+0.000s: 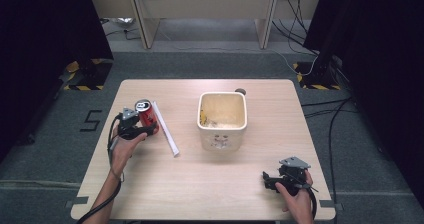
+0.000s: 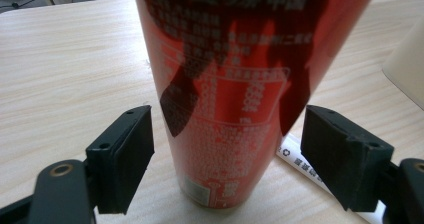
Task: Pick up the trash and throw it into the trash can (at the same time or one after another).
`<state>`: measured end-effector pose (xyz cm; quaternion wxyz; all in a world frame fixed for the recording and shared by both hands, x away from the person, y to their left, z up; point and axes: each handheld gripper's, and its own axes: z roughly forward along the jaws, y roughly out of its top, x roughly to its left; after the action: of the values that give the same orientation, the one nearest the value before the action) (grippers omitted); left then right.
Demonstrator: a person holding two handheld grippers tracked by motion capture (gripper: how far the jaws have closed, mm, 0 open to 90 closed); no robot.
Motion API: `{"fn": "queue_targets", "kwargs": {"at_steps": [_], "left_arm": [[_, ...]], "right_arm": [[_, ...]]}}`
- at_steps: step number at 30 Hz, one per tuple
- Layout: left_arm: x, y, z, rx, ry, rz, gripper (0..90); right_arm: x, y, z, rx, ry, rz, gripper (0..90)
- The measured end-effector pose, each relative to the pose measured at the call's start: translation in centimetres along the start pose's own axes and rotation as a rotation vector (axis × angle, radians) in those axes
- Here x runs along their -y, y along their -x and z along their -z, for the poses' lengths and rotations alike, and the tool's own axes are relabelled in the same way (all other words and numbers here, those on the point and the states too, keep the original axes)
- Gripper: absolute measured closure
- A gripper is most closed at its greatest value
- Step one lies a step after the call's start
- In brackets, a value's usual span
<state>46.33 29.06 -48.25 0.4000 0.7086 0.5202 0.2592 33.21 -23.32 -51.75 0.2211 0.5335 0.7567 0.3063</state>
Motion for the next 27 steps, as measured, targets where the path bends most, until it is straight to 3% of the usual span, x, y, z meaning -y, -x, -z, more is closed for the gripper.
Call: {"fn": "queue_targets", "kwargs": {"at_steps": [10, 15, 27], "left_arm": [[-0.1, 0.0, -0.7, 0.0, 0.015, 0.005, 25.1], [-0.2, 0.2, -0.8, 0.004, 0.022, -0.004, 32.8], [-0.7, 0.4, 0.4, 0.028, 0.016, -0.031, 33.9]], "right_arm": [[0.0, 0.0, 0.0, 0.0, -0.001, 0.001, 0.3], [0.0, 0.0, 0.0, -0.001, -0.001, 0.001, 0.3], [0.0, 0.0, 0.0, -0.001, -0.002, 0.001, 0.3]]}}
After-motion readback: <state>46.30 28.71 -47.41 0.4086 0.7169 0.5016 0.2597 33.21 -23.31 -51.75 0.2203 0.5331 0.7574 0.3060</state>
